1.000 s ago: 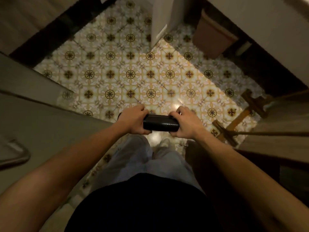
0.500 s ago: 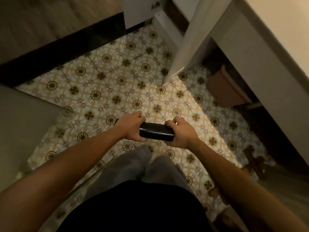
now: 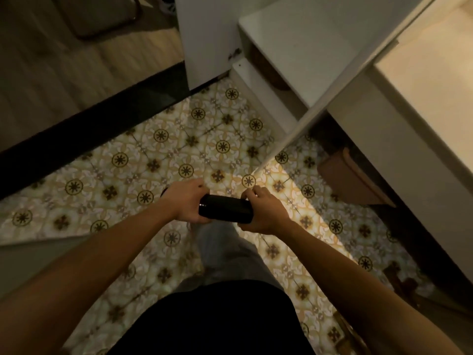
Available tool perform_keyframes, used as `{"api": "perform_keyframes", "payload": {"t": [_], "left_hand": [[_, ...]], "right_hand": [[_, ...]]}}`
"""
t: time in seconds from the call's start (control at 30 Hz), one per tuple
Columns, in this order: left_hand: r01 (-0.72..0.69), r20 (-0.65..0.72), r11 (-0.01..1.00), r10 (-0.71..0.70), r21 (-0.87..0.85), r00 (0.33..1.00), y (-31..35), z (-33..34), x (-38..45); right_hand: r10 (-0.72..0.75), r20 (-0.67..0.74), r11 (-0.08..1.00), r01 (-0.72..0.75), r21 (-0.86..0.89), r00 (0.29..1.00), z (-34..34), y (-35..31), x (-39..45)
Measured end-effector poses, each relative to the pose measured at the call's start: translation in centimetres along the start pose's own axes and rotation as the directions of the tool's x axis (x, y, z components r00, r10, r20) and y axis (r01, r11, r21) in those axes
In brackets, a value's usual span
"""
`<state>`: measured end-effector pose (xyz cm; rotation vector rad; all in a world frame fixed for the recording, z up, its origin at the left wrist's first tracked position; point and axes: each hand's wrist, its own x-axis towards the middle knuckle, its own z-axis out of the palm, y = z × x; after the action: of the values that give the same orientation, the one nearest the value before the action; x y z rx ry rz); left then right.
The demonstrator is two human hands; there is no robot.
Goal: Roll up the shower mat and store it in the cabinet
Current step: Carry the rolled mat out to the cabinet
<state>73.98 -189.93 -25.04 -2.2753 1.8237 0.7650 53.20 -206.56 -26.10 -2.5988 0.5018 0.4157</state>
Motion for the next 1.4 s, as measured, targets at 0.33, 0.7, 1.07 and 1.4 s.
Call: {"api": "perform_keyframes", "payload": {"t": [0.33,0.7,1.07,1.4], "left_hand": [[-0.102,0.064,0.992,0.097,0.08,0.993,-14.5,-10.9,11.4],[-0.276,0.143,0.954,0.259,0.118,0.955,-23.9,-21.0,28.6],[-0.58,0.19,0.81,0.557,0.092,0.808,-31.4,-27.7,44.4],[-0.63,0.247,0.755,0.585,0.181,0.773,-35.6,-20.0,56.3]], "right_hand": [[0.091,-0.028,0.99,-0.087,0.115,0.995,-7.1,-0.8,16.2],[0.324,-0.109,0.942,-0.31,0.127,0.94,-14.3,3.3,30.6],[0.561,-0.092,0.81,-0.522,0.268,0.823,-18.3,6.5,42.4],[0.556,0.013,0.799,-0.539,0.266,0.831,-10.9,15.5,51.1]]}}
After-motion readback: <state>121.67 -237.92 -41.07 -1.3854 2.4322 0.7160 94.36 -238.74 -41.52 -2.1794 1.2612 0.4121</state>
